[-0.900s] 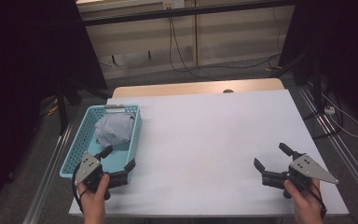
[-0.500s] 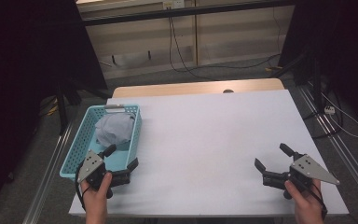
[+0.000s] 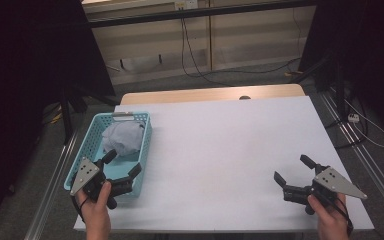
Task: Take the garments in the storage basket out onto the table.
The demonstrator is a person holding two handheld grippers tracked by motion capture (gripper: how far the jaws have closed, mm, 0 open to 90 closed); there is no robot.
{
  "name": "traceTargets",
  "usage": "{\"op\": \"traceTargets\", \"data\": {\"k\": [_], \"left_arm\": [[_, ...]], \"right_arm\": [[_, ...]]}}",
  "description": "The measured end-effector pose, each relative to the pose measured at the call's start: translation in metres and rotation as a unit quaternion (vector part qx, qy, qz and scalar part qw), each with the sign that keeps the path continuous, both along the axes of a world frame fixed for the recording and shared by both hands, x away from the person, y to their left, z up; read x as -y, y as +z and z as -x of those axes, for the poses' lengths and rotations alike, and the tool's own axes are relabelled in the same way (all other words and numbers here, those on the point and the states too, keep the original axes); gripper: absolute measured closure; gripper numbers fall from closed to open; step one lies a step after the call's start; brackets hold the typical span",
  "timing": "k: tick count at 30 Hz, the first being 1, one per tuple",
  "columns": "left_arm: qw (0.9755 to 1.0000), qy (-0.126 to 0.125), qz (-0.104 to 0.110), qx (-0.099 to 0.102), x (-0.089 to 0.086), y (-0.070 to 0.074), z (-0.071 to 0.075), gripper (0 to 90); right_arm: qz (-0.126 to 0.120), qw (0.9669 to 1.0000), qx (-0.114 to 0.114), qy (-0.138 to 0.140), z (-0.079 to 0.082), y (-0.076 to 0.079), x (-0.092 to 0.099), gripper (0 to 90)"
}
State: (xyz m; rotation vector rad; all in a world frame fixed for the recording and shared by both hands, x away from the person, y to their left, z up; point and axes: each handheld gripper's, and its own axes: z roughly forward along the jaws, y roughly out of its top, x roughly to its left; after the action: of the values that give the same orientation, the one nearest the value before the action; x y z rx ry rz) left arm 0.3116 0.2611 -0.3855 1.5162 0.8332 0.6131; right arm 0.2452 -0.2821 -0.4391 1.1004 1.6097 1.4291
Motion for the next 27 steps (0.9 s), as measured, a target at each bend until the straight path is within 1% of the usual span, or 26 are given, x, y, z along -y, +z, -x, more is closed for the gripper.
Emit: {"op": "traceTargets", "data": {"k": [1, 3, 5, 8, 10, 11, 14, 16, 18, 19, 20, 24, 27], "left_arm": [[1.0000, 0.000, 0.000, 0.000, 0.000, 0.000, 0.000, 1.9], [1.0000, 0.002, 0.008, -0.002, -0.003, 0.003, -0.002, 1.8], [0.9999, 0.003, 0.010, -0.004, -0.003, 0.005, -0.003, 1.8], [1.0000, -0.001, -0.001, -0.001, -0.003, 0.012, -0.008, 1.8], [1.0000, -0.003, -0.002, 0.000, -0.002, 0.014, -0.010, 1.8], [1.0000, -0.006, -0.004, -0.001, -0.001, 0.018, -0.012, 1.8], [1.0000, -0.008, -0.002, 0.000, 0.000, 0.021, -0.015, 1.8], [0.9999, -0.009, -0.006, -0.002, 0.000, 0.026, -0.019, 1.9], [0.9999, -0.011, -0.008, -0.003, 0.000, 0.027, -0.021, 1.8], [0.9999, -0.013, -0.005, -0.007, 0.000, 0.030, -0.024, 1.9], [0.9999, -0.013, -0.005, -0.007, 0.000, 0.030, -0.024, 1.9], [0.9997, -0.017, -0.017, -0.011, -0.001, 0.035, -0.031, 1.9], [0.9995, -0.019, -0.020, -0.013, -0.002, 0.038, -0.035, 1.9]], "right_arm": [[0.000, 1.0000, 0.000, 0.000, 0.000, 0.000, 0.000, 0.1], [-0.002, 1.0000, -0.005, -0.001, 0.000, -0.001, 0.001, 0.1], [-0.002, 1.0000, -0.004, 0.000, 0.000, -0.001, 0.000, 0.0], [0.002, 1.0000, -0.002, 0.005, -0.001, -0.001, 0.000, 0.1], [0.002, 1.0000, -0.002, 0.005, -0.001, -0.001, -0.001, 0.0], [0.002, 1.0000, -0.003, 0.006, -0.001, -0.001, 0.000, 0.1], [0.001, 1.0000, -0.002, 0.007, -0.001, -0.001, 0.000, 0.1], [0.002, 1.0000, -0.002, 0.007, 0.000, -0.001, 0.000, 0.1], [0.002, 1.0000, -0.003, 0.007, 0.000, -0.001, 0.000, 0.1], [0.002, 1.0000, -0.003, 0.007, 0.000, -0.001, 0.000, 0.1], [0.002, 1.0000, -0.003, 0.007, 0.000, -0.001, 0.000, 0.1], [0.002, 1.0000, -0.004, 0.008, 0.000, -0.001, 0.000, 0.1], [0.002, 1.0000, -0.003, 0.009, 0.000, -0.001, 0.000, 0.1]]}}
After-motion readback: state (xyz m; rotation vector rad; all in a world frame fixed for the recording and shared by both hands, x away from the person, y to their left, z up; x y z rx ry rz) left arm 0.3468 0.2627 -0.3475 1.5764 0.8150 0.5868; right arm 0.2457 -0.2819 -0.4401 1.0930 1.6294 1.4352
